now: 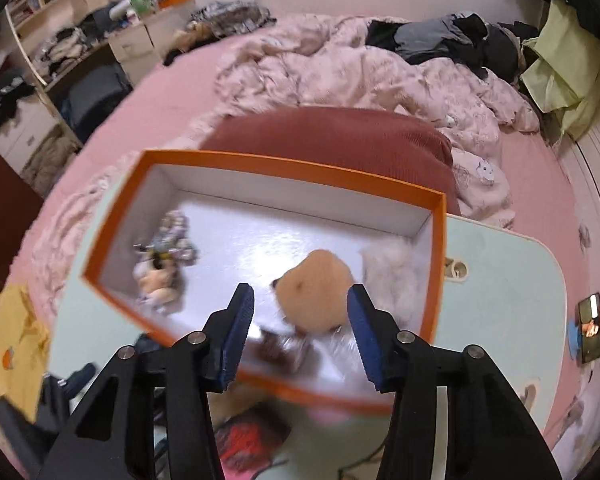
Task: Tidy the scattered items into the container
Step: 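Grasp the tan plush ball in the box with the right gripper and set it beside the red box, then grasp the white fluffy pompom in the box with the left gripper and lower it onto the table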
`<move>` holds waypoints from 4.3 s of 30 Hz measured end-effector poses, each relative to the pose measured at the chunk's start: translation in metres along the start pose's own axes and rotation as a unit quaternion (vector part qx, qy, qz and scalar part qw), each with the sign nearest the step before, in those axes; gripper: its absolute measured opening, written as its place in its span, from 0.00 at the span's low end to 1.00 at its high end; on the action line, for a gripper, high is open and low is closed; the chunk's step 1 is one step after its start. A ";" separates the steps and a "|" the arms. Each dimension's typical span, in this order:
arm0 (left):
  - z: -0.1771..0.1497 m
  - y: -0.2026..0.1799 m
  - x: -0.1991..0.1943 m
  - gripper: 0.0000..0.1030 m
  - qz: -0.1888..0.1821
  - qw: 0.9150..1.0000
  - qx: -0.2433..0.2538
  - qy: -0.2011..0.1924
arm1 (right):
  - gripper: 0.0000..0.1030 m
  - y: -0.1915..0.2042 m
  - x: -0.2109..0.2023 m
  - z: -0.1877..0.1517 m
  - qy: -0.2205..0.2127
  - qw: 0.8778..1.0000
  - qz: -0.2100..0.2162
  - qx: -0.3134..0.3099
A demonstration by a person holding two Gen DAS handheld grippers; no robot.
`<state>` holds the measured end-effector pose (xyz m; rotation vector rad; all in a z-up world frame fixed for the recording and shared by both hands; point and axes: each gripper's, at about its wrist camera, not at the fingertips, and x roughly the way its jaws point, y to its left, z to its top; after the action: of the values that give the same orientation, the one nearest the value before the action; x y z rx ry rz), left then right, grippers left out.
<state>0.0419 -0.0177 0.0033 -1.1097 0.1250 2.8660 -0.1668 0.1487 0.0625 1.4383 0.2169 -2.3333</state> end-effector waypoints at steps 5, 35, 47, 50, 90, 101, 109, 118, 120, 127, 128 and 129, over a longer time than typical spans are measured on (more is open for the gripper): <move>0.001 0.000 0.002 0.99 0.000 1.000 0.000 -0.001 | 0.49 0.006 0.020 0.003 0.019 0.998 -0.054 -0.016; 0.000 -0.004 0.005 0.99 -0.006 1.000 -0.006 0.002 | 0.37 0.003 -0.078 -0.097 -0.109 0.993 0.048 -0.015; 0.000 -0.005 0.005 0.99 -0.006 1.000 -0.007 0.002 | 0.44 0.006 -0.024 -0.119 -0.056 0.998 0.027 0.003; 0.000 -0.005 0.005 0.99 -0.006 1.000 -0.007 0.001 | 0.44 0.010 -0.036 -0.126 -0.086 0.996 0.023 -0.006; 0.017 0.002 0.000 0.99 -0.040 0.999 -0.006 0.028 | 1.00 0.025 -0.025 -0.193 -0.109 0.993 -0.044 -0.024; 0.160 -0.012 -0.044 0.99 -0.147 0.988 -0.031 -0.028 | 1.00 0.025 -0.024 -0.196 -0.112 0.992 -0.043 -0.026; 0.199 -0.065 0.071 0.68 -0.155 0.980 -0.033 0.119 | 1.00 0.024 -0.024 -0.196 -0.114 0.992 -0.042 -0.027; 0.208 -0.083 0.135 0.62 -0.133 0.972 -0.074 0.180 | 1.00 0.025 -0.024 -0.196 -0.116 0.992 -0.040 -0.028; 0.207 -0.087 0.144 0.60 -0.124 0.971 -0.079 0.187 | 1.00 0.025 -0.024 -0.196 -0.116 0.992 -0.040 -0.028; 0.196 -0.083 0.151 0.30 -0.105 0.974 -0.057 0.193 | 1.00 0.025 -0.024 -0.194 -0.117 0.992 -0.039 -0.028; 0.195 -0.081 0.149 0.26 -0.100 0.976 -0.051 0.189 | 1.00 0.026 -0.024 -0.194 -0.118 0.992 -0.039 -0.028; 0.194 -0.079 0.149 0.22 -0.099 0.977 -0.046 0.185 | 1.00 0.027 -0.024 -0.193 -0.118 0.992 -0.039 -0.028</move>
<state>-0.1902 0.0849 0.0418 -1.5679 -0.0973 2.4875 0.0129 0.1937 -0.0033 1.1347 0.2746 -2.5136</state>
